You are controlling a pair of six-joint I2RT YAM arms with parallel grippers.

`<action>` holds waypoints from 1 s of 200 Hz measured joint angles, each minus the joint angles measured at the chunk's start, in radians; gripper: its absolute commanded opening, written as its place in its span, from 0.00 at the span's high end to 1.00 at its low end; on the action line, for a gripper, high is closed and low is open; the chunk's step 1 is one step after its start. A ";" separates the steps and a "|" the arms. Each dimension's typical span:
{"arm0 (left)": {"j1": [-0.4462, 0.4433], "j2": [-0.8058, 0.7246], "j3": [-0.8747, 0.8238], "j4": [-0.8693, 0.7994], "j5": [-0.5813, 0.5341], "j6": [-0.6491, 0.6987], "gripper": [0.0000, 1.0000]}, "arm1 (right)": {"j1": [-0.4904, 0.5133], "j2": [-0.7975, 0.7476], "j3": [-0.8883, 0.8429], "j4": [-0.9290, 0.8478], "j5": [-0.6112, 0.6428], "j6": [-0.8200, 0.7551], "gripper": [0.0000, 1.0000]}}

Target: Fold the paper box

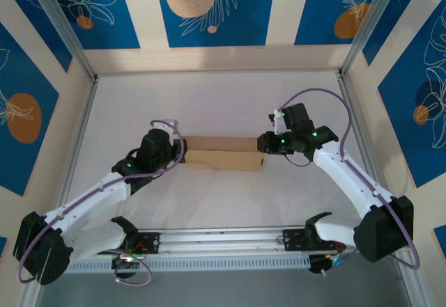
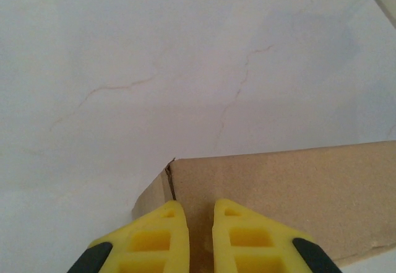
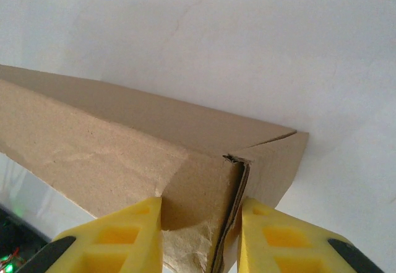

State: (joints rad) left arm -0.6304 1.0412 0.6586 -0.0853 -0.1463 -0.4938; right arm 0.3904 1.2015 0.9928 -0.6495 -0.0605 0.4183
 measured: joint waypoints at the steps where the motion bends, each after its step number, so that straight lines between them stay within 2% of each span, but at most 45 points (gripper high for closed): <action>1: 0.000 0.000 -0.002 0.004 -0.002 0.001 0.94 | 0.000 0.000 0.000 0.005 0.003 -0.002 0.71; 24: 0.001 -0.002 -0.061 0.133 -0.030 0.034 0.93 | 0.020 -0.022 -0.037 0.111 0.066 -0.045 0.73; 52: -0.004 -0.016 -0.143 0.252 -0.069 0.071 0.96 | 0.071 -0.081 -0.148 0.238 0.137 -0.094 0.67; 84: -0.067 -0.016 -0.202 0.305 -0.152 0.077 0.94 | 0.093 -0.088 -0.259 0.342 0.179 -0.121 0.68; 109: -0.116 -0.016 -0.237 0.285 -0.196 0.069 0.83 | 0.111 -0.109 -0.325 0.373 0.204 -0.130 0.66; 136: -0.141 -0.039 -0.244 0.252 -0.190 0.044 0.55 | 0.129 -0.153 -0.364 0.381 0.199 -0.124 0.46; 151: -0.154 -0.072 -0.249 0.231 -0.174 0.034 0.43 | 0.140 -0.184 -0.369 0.388 0.183 -0.114 0.39; 176: -0.163 -0.134 -0.251 0.192 -0.164 0.016 0.35 | 0.145 -0.232 -0.369 0.395 0.147 -0.112 0.35; 200: -0.164 -0.161 -0.248 0.159 -0.152 0.028 0.35 | 0.132 -0.256 -0.369 0.393 0.111 -0.110 0.35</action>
State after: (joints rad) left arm -0.7944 0.8799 0.4110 0.0742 -0.2981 -0.4656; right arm 0.5220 0.9451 0.6239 -0.2565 0.0502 0.3080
